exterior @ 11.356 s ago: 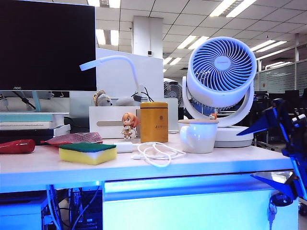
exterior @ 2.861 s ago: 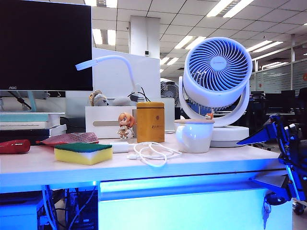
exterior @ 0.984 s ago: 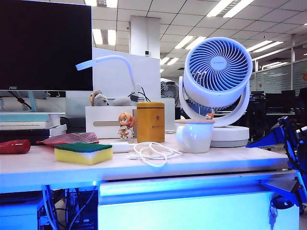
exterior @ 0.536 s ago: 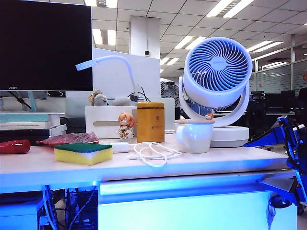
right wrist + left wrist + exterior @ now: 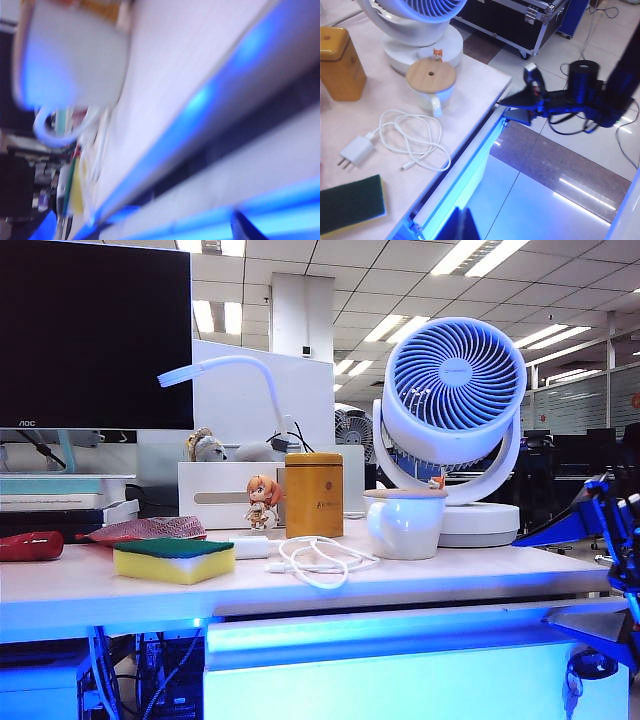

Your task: Open the drawer, place the cleaning sponge inside, then close the drawer.

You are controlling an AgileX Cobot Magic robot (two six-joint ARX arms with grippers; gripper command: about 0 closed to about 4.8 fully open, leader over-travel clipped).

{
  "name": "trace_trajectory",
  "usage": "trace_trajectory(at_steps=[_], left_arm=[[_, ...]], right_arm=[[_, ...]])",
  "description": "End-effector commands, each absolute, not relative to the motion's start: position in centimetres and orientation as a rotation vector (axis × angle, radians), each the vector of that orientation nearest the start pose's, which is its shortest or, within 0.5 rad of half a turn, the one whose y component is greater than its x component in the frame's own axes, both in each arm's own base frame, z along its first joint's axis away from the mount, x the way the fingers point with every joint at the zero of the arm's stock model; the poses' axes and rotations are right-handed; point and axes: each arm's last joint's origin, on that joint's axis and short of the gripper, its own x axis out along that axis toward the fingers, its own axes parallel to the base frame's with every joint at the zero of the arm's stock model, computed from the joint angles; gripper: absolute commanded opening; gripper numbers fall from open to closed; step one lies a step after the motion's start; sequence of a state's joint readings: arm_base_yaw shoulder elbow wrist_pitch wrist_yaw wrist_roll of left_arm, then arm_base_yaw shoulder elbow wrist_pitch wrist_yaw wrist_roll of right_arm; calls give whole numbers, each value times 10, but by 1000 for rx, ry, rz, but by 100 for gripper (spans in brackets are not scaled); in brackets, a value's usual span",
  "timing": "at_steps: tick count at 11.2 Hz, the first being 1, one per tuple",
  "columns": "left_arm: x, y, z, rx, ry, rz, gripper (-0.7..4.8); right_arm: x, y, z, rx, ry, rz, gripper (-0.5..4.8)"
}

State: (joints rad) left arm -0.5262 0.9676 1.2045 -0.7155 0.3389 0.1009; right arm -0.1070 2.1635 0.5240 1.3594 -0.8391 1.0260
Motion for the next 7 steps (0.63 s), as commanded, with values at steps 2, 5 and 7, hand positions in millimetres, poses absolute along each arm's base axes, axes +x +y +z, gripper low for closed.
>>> trace_trajectory(at_steps=[2,5,7], left_arm=[[149,-98,394,141,446,-879,-5],[149,-98,394,141,446,-879,-5],[149,-98,394,141,445,-879,-5]], right_arm=[[268,-8,52,1053,601,544,466],[269,-7,90,965,466,609,466],[270,-7,116,947,380,636,466]])
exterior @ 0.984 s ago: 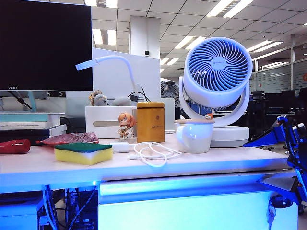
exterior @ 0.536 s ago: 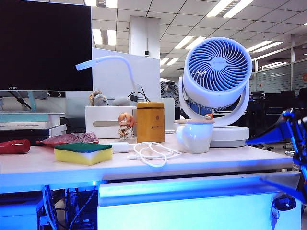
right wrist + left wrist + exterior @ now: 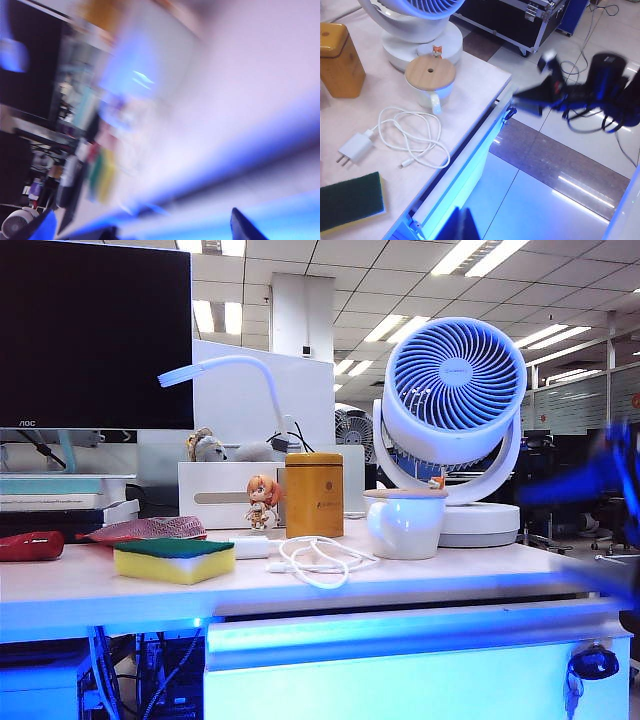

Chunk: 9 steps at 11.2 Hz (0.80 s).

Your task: Open the drawer, place the cleaning sponge inside, then close the drawer.

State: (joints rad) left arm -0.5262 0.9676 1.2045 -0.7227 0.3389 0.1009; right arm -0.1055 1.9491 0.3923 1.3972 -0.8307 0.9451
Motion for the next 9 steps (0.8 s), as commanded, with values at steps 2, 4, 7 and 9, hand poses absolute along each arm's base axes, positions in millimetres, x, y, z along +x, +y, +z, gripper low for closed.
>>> trace_trajectory(at_steps=[2,4,7,9], left_arm=[[149,-98,394,141,445,-880,-5],[148,-98,394,132,450,-919,-5],[148,-98,394,146,439,-928,-5],[148,-99,394,146,435,-928,-5]], right_arm=[[270,-7,149,927,283,684,466],[266,-7,197,861,148,687,466],[260,-9,264,618,203,516,466],[249,5,307,347,325,336,466]])
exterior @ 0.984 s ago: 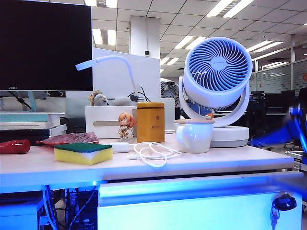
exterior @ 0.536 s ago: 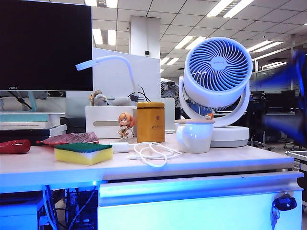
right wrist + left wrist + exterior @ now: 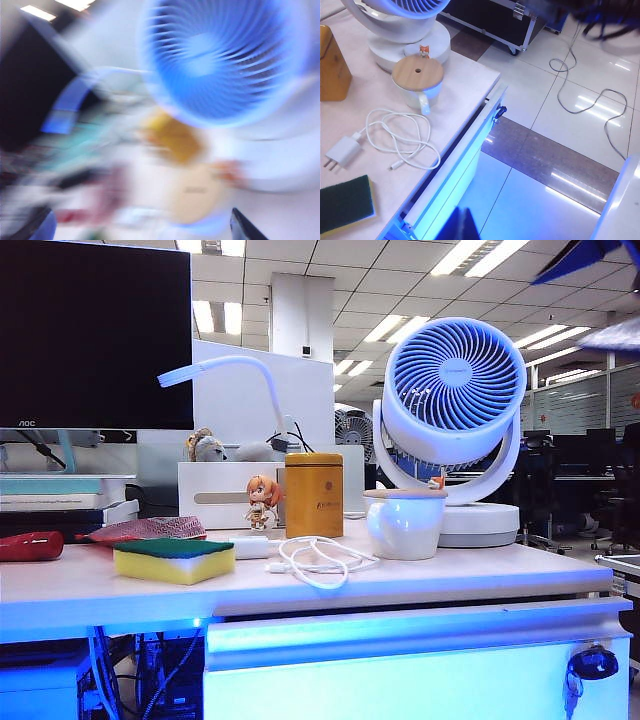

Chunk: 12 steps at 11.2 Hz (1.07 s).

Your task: Open the drawer, place the cleaning sponge inside, then close the drawer.

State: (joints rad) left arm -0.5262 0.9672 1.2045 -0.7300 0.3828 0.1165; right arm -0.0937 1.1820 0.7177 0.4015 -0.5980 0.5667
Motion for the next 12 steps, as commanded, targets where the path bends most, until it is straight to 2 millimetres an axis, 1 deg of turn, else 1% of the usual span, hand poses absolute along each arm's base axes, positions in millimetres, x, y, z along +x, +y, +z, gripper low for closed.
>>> trace_trajectory(at_steps=[1,2,4,6,7,8,9,11,12], left_arm=[[148,-99,394,147,435,-928,-5],[148,-99,394,151,432,-930,-5],[147,-99,395,143,429,-971,-5],[146,-100,395,139,428,-996,-5],[146,-101,395,140,420,-1044,-5],[145,-101,395,137,421,-1054,-5],[145,-101,395,137,420,-1054,-5],[145,-101,395,137,420,-1054,-5],[145,-101,395,137,420,-1054,-5]], right_arm=[[247,15,319,309,348,369,466],[245,30,329,313,316,490,467],[245,37,336,363,274,601,467],[243,40,346,420,226,769,466],[243,40,345,434,245,750,379],[243,39,332,444,354,668,8],[242,35,319,412,450,491,-9],[240,30,301,327,586,281,-9],[245,29,282,241,710,175,-9]])
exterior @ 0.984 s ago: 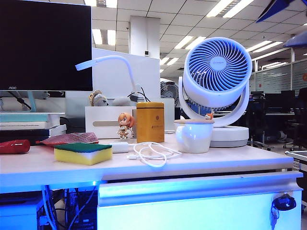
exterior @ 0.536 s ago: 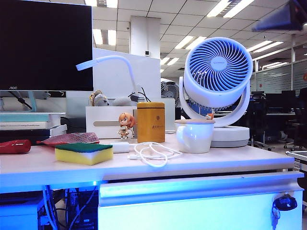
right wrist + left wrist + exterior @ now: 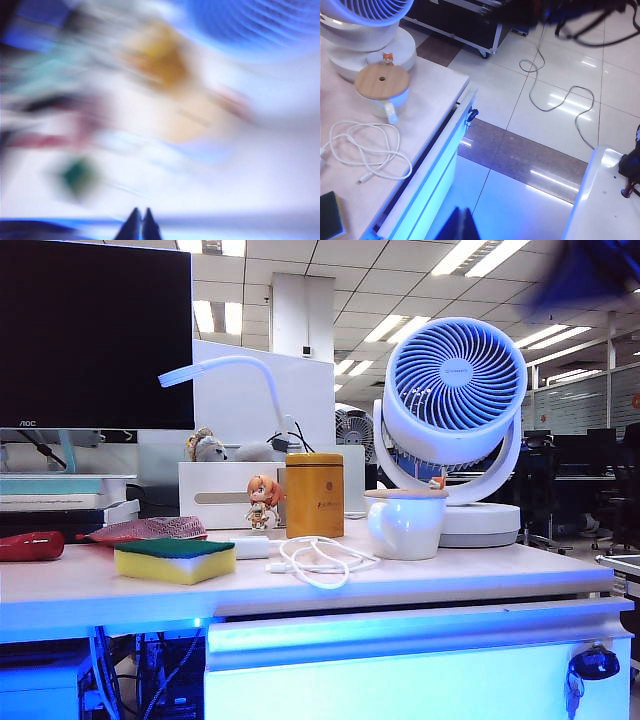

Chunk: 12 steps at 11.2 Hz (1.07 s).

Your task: Open the drawer, place the cleaning sponge inside, then close the drawer.

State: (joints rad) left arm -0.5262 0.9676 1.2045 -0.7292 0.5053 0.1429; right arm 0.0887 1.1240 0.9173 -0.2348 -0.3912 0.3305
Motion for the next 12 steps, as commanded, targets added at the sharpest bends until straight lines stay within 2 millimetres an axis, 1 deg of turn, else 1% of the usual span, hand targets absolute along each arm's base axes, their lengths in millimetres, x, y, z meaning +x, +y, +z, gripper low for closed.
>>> trace_trajectory(at_steps=[1,2,4,6,8,11,12], left_arm=[[145,-101,395,137,420,-1054,-5],[145,-101,395,136,421,-1054,-5],[145,-101,395,136,422,-1054,-5],[145,-101,395,133,423,-1053,-5],[145,-101,395,133,425,-1053,-5],[145,-101,394,129,430,-1052,-5],[145,-101,394,130,433,-1052,-5]], right_arm=[[249,29,274,220,752,170,-9],[271,33,246,223,841,211,-9],[298,36,203,199,946,234,-8],[314,38,179,203,954,248,-9],[325,39,153,204,985,240,-9],[329,39,153,191,948,223,-9],[332,39,150,189,933,211,-9]])
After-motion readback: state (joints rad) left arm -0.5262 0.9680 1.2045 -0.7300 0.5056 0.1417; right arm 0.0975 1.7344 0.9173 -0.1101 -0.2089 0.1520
